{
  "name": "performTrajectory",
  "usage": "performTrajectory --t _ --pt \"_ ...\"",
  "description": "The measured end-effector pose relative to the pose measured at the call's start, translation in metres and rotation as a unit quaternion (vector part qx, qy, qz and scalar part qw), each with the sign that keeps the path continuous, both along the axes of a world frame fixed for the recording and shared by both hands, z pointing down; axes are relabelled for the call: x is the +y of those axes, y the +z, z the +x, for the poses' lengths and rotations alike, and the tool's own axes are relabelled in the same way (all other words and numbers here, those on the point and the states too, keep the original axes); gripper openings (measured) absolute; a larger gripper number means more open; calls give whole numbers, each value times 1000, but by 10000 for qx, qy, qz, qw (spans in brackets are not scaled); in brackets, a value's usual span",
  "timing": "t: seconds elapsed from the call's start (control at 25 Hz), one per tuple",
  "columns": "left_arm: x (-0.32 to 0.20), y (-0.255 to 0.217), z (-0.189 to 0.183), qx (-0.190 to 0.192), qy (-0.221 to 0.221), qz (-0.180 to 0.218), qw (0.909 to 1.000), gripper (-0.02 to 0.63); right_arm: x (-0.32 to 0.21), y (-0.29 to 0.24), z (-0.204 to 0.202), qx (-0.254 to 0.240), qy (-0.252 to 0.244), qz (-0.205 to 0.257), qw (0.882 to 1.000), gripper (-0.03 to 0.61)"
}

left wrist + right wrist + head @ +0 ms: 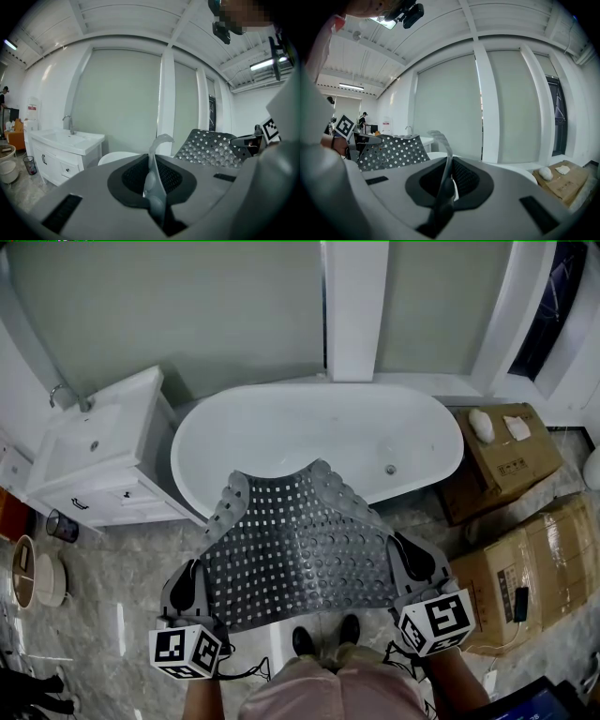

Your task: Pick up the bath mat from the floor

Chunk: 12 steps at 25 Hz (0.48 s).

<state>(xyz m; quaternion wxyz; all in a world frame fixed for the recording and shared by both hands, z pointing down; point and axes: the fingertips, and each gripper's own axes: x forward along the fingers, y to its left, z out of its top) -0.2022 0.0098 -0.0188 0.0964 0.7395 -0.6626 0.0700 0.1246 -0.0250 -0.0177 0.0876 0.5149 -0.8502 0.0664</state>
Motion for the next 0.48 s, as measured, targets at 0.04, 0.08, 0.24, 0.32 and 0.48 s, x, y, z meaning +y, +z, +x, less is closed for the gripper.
performTrajectory --t 0.04,0.08,0.24,0.32,0.48 --pt "1 0 0 5 -3 0 10000 37 1 0 0 -6 3 -2 10000 29" --pt "2 0 0 11 -6 2 10000 37 2 0 0 -12 8 -4 10000 29" --pt "4 1 -1 3 8 3 10000 37 4 0 -1 39 -25 15 10000 29" --pt "5 1 -1 2 14 -9 10000 37 5 1 0 18 10 -8 10000 29" --pt "5 1 -2 -6 27 -20 10000 37 7 0 -1 23 28 -23 10000 29"
